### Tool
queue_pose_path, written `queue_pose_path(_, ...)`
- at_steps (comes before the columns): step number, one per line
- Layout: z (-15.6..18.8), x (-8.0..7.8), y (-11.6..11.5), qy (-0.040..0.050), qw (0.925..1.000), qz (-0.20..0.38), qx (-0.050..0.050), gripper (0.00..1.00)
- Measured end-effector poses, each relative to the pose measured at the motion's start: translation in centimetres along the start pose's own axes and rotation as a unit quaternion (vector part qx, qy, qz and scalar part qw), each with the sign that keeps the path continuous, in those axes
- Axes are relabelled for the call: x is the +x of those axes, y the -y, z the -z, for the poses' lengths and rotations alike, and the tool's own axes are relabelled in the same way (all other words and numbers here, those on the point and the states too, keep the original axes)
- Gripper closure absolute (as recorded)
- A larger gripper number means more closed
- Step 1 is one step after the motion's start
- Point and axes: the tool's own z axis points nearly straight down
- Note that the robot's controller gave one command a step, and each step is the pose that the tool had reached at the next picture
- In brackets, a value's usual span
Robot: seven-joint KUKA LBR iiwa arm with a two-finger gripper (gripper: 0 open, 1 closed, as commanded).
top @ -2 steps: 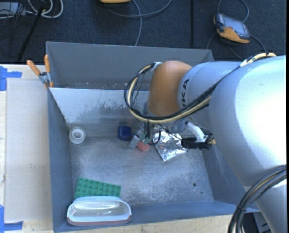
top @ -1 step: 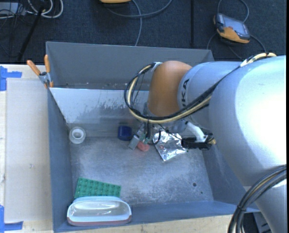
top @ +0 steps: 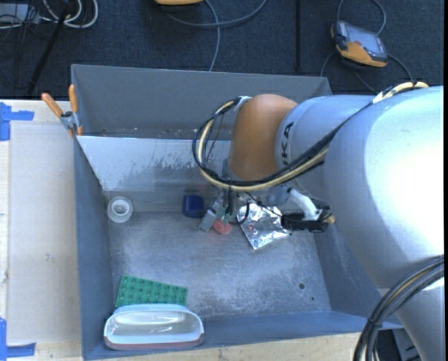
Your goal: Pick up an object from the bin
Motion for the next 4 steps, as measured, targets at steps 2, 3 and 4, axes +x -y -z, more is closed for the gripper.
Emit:
queue_pose_path(2, 8.2, 4.3, -0.4, -0.0025, 0.9983, -0.058, 0.001, 1.0)
queue_pose_path(3, 8.3, 4.2, -0.4, -0.0013, 0.9984, -0.057, 0.0, 0.0)
queue_pose_path(4, 2.5, 1.2, 1.1, -0.0024, 0.9946, -0.104, 0.002, 0.0)
